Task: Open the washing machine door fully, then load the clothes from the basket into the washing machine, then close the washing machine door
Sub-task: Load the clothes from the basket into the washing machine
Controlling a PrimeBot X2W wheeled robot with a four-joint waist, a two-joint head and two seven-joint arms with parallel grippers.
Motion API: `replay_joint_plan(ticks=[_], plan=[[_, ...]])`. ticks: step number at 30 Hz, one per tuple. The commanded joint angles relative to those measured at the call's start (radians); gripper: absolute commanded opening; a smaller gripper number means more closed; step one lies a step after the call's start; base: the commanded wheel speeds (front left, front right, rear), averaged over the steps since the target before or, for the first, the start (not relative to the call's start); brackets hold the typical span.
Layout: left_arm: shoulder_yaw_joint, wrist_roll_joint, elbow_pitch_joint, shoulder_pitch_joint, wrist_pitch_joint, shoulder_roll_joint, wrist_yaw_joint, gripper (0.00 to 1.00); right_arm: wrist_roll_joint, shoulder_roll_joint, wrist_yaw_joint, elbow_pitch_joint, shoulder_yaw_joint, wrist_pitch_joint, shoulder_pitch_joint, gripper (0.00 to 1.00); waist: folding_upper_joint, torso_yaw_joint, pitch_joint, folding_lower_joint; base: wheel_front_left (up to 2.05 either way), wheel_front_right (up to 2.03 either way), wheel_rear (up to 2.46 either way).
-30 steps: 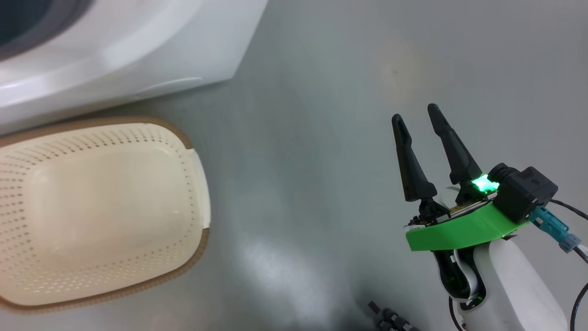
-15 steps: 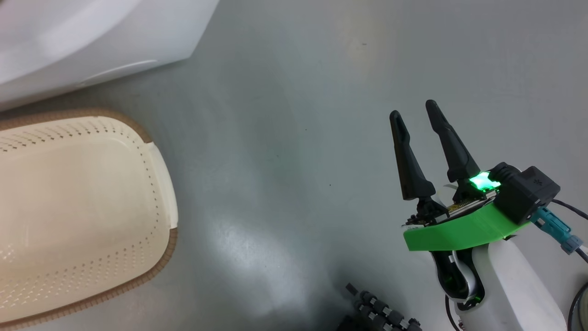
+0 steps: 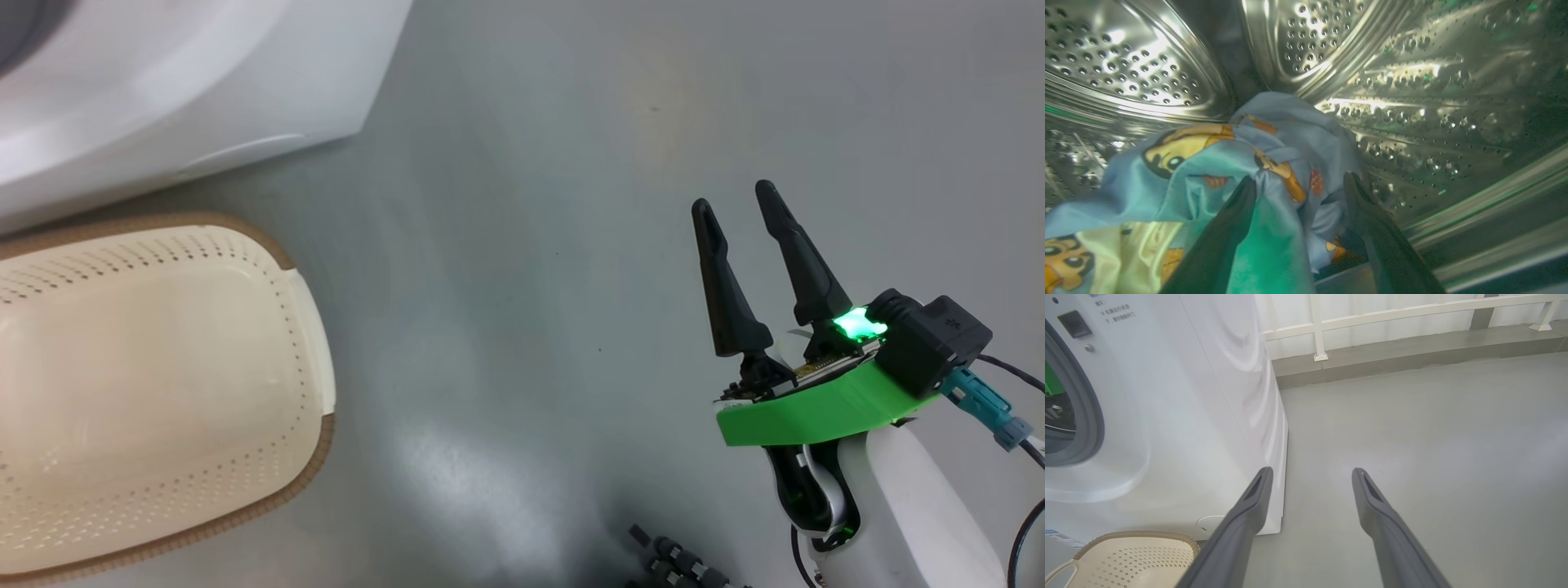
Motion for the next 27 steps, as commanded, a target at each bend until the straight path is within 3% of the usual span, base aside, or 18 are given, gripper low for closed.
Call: replay_joint_plan(ticks=[1, 7, 12, 22, 27], plan=[[0.01, -0.021, -0.033, 0.028, -0.041, 0.04, -0.002, 1.0, 0.009, -0.008, 0.004, -0.017, 0.014, -0.008, 0.024, 1.0, -0.0001, 0.015, -0.019, 0.0, 0.0, 0.0, 0.0], [-0.012, -0.064, -0.06, 0.147, -0.239, 0.036, -0.002, 1.0, -0.006, -0.008, 0.004, -0.003, 0.01, -0.008, 0.016, 1.0, -0.0001, 0.05, -0.08, 0.0, 0.0, 0.0, 0.0], [-0.031, -0.105, -0.08, 0.242, -0.342, 0.019, -0.002, 1.0, -0.023, -0.01, 0.004, 0.013, 0.002, -0.008, 0.014, 1.0, -0.0001, 0.091, -0.131, 0.0, 0.0, 0.0, 0.0], [-0.025, -0.141, -0.115, 0.398, -0.388, -0.001, -0.002, 1.0, -0.013, -0.04, 0.004, 0.043, 0.007, -0.008, 0.016, 1.0, -0.0001, 0.146, -0.233, 0.0, 0.0, 0.0, 0.0], [0.044, -0.12, -0.175, 0.501, -0.389, -0.015, -0.001, 1.0, 0.0, -0.062, 0.004, 0.056, 0.006, -0.008, 0.022, 1.0, -0.0001, 0.172, -0.29, 0.0, 0.0, 0.0, 0.0]])
